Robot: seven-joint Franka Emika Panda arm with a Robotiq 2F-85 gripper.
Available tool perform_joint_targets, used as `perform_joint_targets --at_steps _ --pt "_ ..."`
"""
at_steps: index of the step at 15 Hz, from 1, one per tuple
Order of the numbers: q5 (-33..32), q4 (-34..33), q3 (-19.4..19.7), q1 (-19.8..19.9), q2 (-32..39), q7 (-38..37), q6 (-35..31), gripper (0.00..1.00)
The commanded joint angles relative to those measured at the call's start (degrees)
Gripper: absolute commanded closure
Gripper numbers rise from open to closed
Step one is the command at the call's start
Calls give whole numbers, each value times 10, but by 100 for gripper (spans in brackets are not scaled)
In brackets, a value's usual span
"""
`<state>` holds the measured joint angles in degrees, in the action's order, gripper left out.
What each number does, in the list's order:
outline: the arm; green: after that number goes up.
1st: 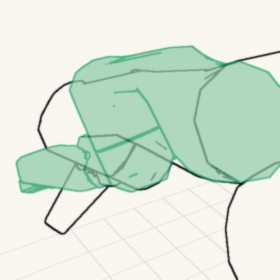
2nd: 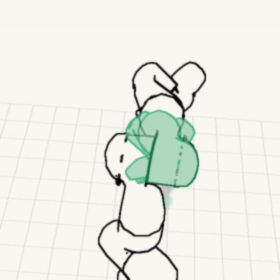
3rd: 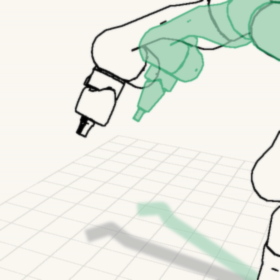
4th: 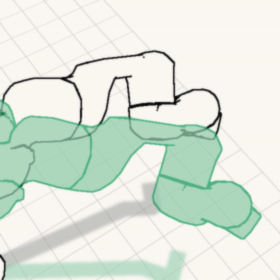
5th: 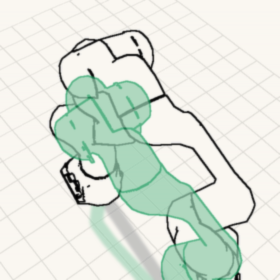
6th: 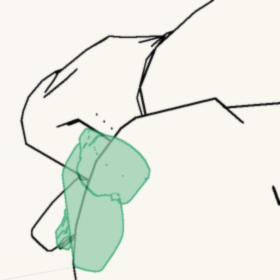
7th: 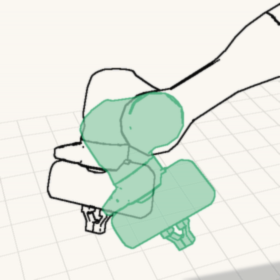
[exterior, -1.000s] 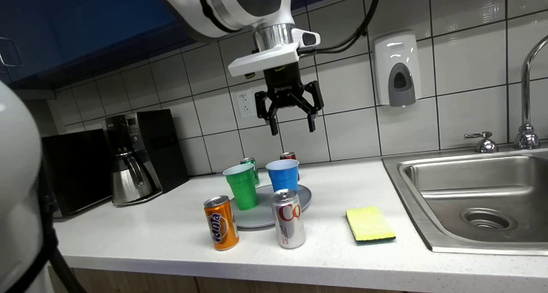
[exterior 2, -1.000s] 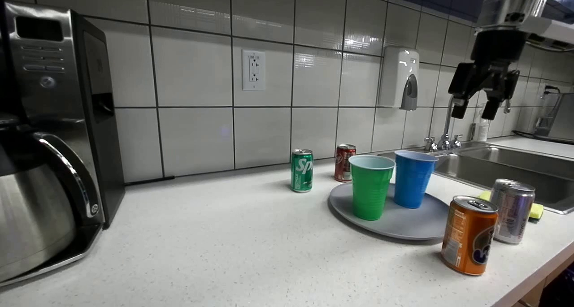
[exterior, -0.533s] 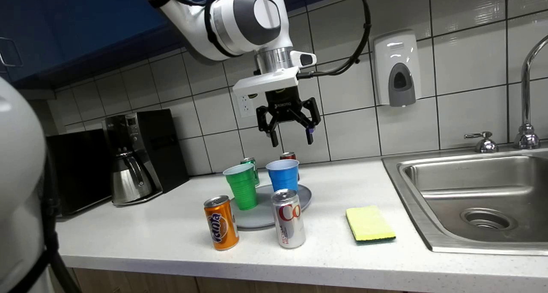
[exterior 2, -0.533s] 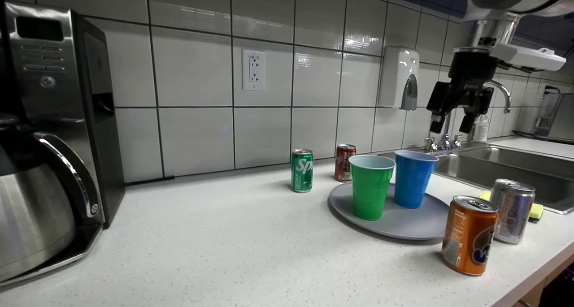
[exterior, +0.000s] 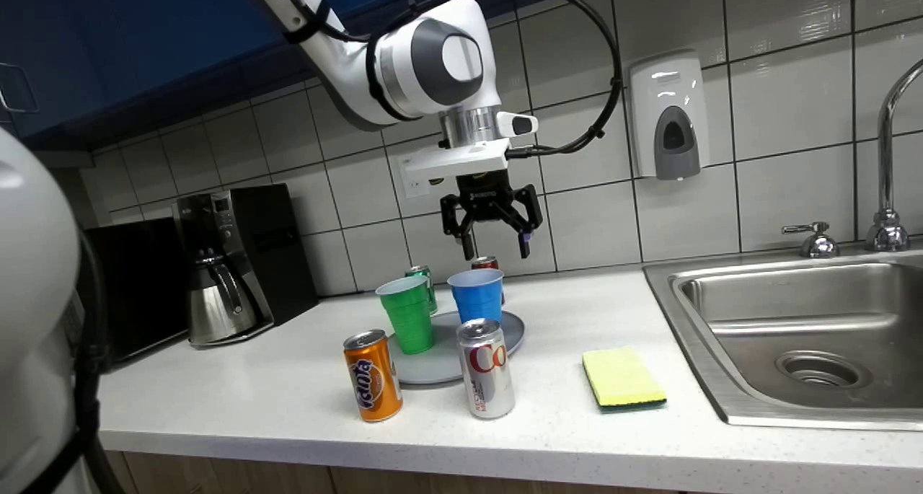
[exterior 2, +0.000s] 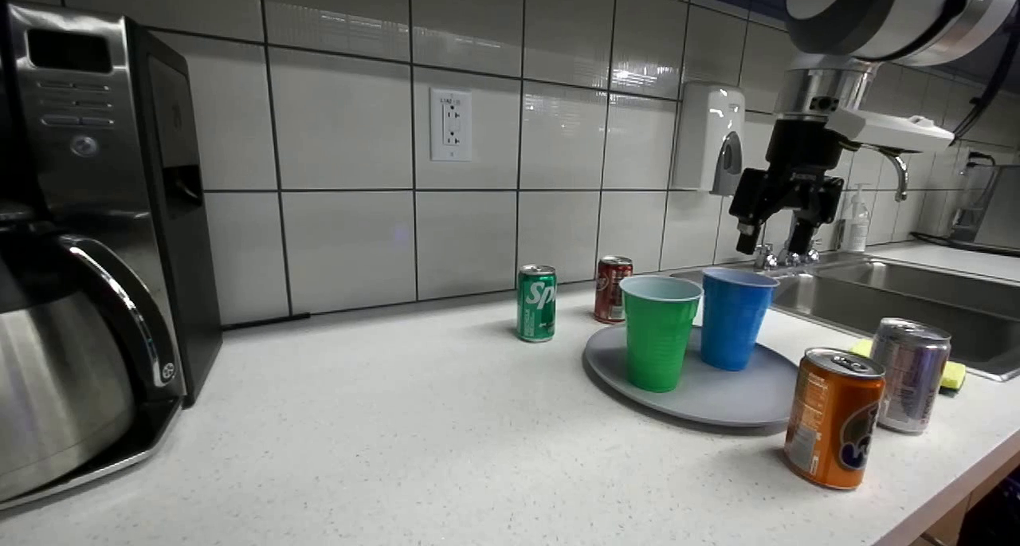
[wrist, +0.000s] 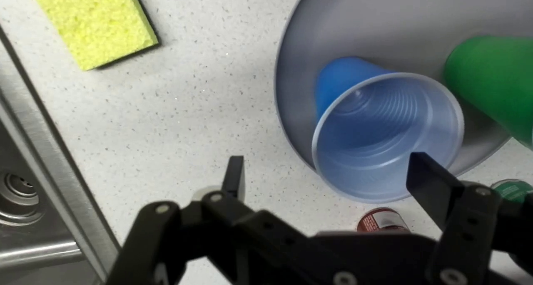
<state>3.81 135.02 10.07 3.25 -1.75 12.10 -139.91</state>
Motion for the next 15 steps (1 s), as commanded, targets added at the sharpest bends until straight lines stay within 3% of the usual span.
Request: perform_joint_targets --at_steps 1,15 --pt "22 -35 -13 11 39 23 2 0" --pt "20 -61 -28 24 104 18 0 0"
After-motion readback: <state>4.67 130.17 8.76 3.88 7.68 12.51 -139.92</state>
